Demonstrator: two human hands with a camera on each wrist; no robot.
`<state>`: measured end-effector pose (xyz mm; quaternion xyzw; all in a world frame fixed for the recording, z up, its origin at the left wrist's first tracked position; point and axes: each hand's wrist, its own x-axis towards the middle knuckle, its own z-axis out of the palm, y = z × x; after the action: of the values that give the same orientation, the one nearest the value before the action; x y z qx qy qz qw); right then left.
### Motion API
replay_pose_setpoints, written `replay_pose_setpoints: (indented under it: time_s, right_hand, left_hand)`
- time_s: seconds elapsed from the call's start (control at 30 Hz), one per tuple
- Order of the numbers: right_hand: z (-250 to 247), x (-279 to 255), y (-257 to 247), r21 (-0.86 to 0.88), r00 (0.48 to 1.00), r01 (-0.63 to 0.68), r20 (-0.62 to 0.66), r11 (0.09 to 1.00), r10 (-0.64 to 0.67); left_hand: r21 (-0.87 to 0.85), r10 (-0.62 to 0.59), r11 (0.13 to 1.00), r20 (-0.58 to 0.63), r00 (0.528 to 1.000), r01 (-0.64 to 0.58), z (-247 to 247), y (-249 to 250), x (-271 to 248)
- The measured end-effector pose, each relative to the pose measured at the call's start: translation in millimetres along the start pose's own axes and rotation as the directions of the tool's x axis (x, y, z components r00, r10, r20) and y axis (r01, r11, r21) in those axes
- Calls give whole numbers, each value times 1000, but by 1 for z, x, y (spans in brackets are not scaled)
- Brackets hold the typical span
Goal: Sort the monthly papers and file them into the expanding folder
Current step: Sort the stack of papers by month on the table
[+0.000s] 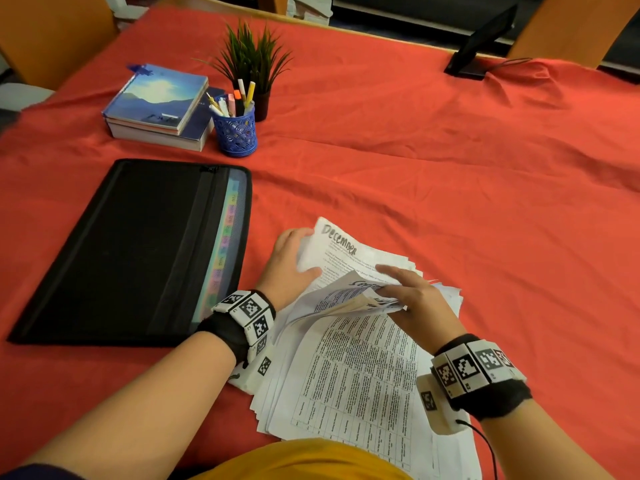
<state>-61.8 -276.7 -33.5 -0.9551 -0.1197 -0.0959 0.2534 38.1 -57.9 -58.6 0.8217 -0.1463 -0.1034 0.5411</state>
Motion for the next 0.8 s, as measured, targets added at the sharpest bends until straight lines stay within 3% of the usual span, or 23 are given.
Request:
replay_pose_setpoints:
  time_s: [0.07, 0.13, 0.2, 0.27, 0.4, 0.5, 0.6, 0.7, 0.77, 0.8]
  right_hand:
    - [-1, 1, -3, 7, 1000, 9, -10, 1000, -9]
    - [-1, 2, -4, 6, 1000, 20, -12, 1000, -20]
    - [1, 3, -4, -6, 1000, 16, -19, 1000, -16]
    - [3, 4, -4, -28, 1000, 4, -25, 1000, -5]
    - [-1, 3, -5, -62, 1000, -8, -23, 998, 7]
    - [-4, 2, -6, -75, 999, 28, -30, 997, -30]
    - [-6, 2, -8, -77, 996, 67, -46, 995, -71]
    - [-8, 1, -10, -59, 999, 27, -39, 998, -29]
    - [-7, 1, -10, -53, 1000, -1, -22, 999, 0]
    - [-6, 2, -9, -50, 1000, -17, -16, 999, 16]
  left_hand:
    - [-43, 94, 995, 3, 996, -94, -4, 7, -6]
    - [-160, 73, 986, 162, 984, -47, -7, 13, -13]
    - [-76, 55, 997, 293, 955, -34, -6, 11, -17]
    - [95, 25, 994, 272, 962, -53, -4, 2, -16]
    - [213, -149, 969, 109, 983, 123, -1, -3, -11]
    - [288, -145, 949, 49, 988, 125, 1, -5, -6]
    - [134, -98, 987, 32, 995, 93, 2, -1, -7]
    - [34, 88, 996, -12, 996, -88, -4, 6, -14]
    - [-40, 152, 988, 125, 980, -148, -8, 8, -20]
    - [-120, 103, 990, 260, 960, -74, -9, 9, -22]
